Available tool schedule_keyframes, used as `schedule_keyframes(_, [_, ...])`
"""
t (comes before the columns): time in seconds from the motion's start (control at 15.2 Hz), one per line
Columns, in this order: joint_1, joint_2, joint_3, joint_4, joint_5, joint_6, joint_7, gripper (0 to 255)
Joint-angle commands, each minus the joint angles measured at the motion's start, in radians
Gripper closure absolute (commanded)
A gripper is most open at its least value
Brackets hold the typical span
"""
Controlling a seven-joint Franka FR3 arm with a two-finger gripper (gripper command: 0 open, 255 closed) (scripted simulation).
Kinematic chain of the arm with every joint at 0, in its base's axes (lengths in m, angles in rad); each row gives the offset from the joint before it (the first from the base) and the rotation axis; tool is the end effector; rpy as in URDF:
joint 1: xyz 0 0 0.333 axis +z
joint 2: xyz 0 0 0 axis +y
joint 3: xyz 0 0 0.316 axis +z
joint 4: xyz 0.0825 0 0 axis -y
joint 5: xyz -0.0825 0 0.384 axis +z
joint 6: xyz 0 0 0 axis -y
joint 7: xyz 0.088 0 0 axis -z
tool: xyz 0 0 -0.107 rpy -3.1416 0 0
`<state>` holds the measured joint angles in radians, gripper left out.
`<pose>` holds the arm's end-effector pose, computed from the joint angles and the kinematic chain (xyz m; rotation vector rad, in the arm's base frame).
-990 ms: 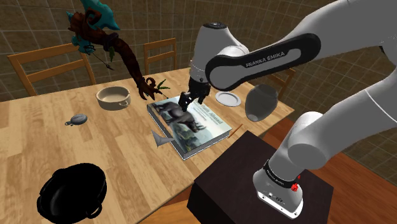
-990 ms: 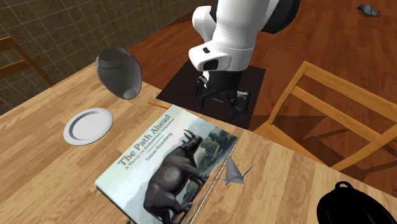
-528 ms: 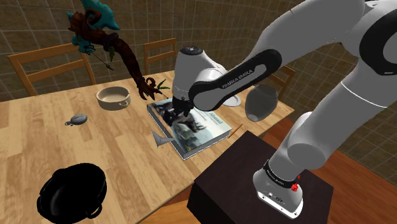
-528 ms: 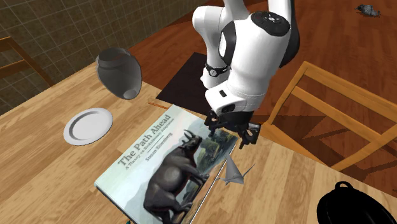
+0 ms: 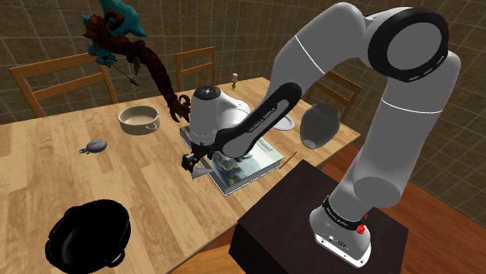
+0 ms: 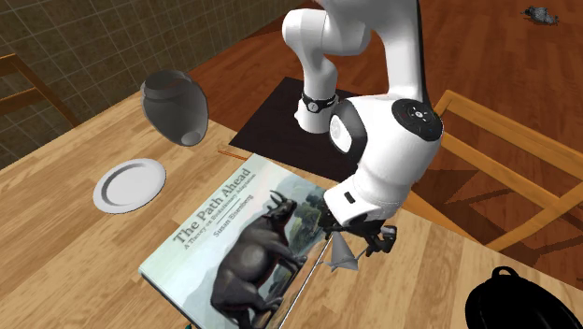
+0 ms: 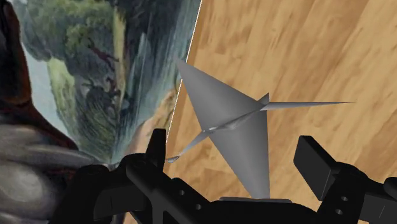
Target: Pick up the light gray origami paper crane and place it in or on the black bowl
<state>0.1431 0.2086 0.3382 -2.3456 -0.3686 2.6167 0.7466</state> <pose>0.4580 0.2504 0.2558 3.0765 0.0577 0.2183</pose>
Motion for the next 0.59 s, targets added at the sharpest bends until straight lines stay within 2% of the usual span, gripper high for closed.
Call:
schedule_keyframes(0.0, [0.018,0.056,-0.016,0.021,-0.05,0.026,0.041,0])
schedule_keyframes(0.53, [0.046,0.146,-0.064,0.044,-0.13,0.087,0.098,0])
